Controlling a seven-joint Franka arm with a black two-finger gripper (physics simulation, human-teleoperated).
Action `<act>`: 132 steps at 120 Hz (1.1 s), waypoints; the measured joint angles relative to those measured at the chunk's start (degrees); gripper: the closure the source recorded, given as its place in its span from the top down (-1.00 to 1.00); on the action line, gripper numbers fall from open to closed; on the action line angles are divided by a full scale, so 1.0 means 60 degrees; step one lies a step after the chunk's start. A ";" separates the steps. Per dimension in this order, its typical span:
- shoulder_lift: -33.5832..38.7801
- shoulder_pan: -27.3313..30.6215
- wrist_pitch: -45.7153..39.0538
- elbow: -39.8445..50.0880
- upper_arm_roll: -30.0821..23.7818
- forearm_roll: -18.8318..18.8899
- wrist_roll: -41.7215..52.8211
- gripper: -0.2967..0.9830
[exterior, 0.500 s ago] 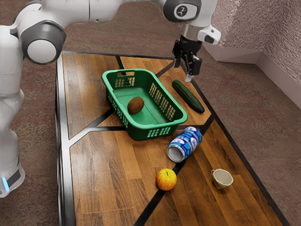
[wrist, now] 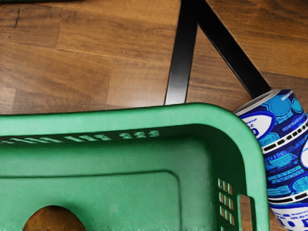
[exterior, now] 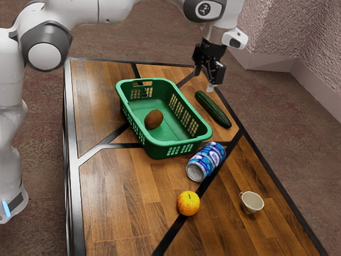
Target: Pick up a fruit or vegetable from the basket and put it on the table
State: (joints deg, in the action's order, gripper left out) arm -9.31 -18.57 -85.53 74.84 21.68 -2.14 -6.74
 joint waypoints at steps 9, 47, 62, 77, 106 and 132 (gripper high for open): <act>-0.0015 -0.0010 0.0038 -0.0008 0.0004 0.0014 -0.0175 0.54; 0.0627 -0.0108 -0.0422 0.2011 0.0346 -0.0054 -0.1002 0.53; 0.1597 0.0580 -0.1174 0.3989 0.0853 -0.0003 -0.1518 0.54; 0.2166 0.1770 -0.1778 0.5131 0.0783 0.0325 -0.2098 0.54; 0.3061 -0.0099 -0.3251 0.6686 -0.0083 0.1136 -0.3103 0.53; 0.3422 -0.0062 -0.3907 0.7236 0.0087 0.1267 -0.3740 0.54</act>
State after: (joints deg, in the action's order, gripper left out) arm 11.22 -18.94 -108.97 118.26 22.20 5.46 -29.18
